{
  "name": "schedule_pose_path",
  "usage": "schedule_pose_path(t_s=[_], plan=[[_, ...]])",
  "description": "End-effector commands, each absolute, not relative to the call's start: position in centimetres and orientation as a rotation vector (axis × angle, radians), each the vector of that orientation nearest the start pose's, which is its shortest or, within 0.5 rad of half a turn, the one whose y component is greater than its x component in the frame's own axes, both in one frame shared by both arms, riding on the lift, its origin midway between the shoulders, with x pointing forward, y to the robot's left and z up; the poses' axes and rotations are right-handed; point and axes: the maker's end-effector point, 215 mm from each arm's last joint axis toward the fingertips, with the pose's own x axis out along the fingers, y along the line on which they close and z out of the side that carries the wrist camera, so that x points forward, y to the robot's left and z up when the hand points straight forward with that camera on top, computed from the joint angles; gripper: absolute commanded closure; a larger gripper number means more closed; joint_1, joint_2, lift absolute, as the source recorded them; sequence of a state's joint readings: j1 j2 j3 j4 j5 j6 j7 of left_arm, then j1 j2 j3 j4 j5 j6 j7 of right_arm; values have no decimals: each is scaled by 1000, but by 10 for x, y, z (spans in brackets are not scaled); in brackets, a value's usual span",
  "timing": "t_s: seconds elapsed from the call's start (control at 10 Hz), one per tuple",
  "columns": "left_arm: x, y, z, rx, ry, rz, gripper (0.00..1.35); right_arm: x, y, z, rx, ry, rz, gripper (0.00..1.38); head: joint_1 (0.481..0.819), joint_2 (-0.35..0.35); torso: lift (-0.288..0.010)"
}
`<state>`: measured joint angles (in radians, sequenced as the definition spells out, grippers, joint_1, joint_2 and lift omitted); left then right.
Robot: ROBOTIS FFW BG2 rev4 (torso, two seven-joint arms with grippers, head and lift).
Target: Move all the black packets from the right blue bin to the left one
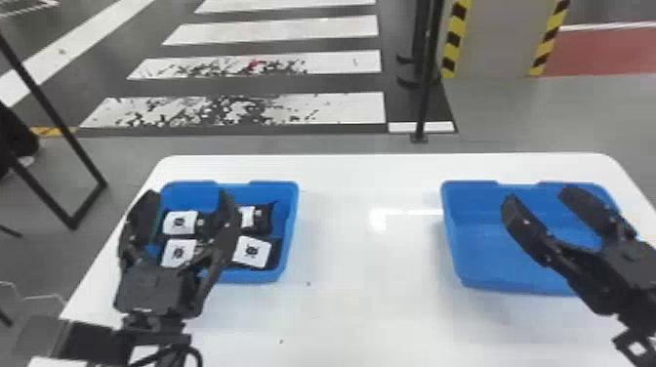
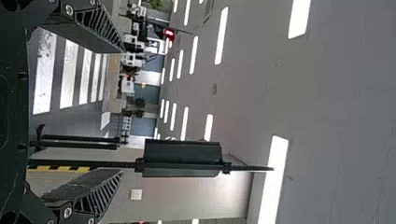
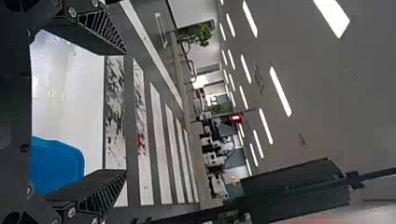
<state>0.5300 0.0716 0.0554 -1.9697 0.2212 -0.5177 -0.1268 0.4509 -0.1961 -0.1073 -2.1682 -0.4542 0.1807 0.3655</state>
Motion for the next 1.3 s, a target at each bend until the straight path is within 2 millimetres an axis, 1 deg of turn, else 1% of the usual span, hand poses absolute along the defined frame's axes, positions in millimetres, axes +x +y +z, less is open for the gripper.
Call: schedule_pose_path(t_s=[0.0, 0.1, 0.2, 0.3, 0.4, 0.5, 0.6, 0.7, 0.8, 0.9, 1.0, 1.1, 1.2], plan=[[390, 276, -260, -73, -271, -37, 107, 424, -211, -261, 198, -33, 376, 136, 695, 82, -140], [383, 281, -277, -66, -213, -27, 108, 409, -218, -259, 175, -27, 336, 136, 695, 80, -140], [379, 289, -285, -45, -176, -13, 108, 397, -233, -256, 123, -19, 287, 136, 695, 85, -140], [375, 298, -285, 7, -120, 2, 114, 389, -237, -264, 121, 12, 268, 136, 695, 86, -140], [374, 300, -280, 55, -86, 7, 114, 383, -242, -270, 118, 41, 248, 136, 695, 85, -140], [370, 299, -276, 58, -78, 9, 114, 379, -241, -271, 112, 48, 243, 136, 695, 87, -140], [365, 296, -258, 92, -95, 12, 114, 373, -243, -268, 83, 59, 228, 136, 695, 88, -140], [358, 302, -257, 85, -89, 28, 114, 366, -246, -273, 82, 80, 208, 136, 695, 86, -140], [348, 320, -254, 101, -96, 64, 110, 363, -250, -277, 83, 89, 194, 136, 695, 83, -140], [341, 330, -243, 126, -120, 79, 108, 361, -250, -280, 82, 96, 193, 136, 695, 93, -140], [342, 325, -243, 118, -120, 71, 108, 361, -250, -276, 79, 87, 192, 136, 695, 115, -140], [343, 316, -246, 93, -116, 59, 110, 361, -250, -273, 80, 77, 192, 136, 695, 128, -140], [344, 310, -252, 63, -102, 50, 113, 362, -250, -272, 79, 72, 190, 136, 695, 119, -140]])
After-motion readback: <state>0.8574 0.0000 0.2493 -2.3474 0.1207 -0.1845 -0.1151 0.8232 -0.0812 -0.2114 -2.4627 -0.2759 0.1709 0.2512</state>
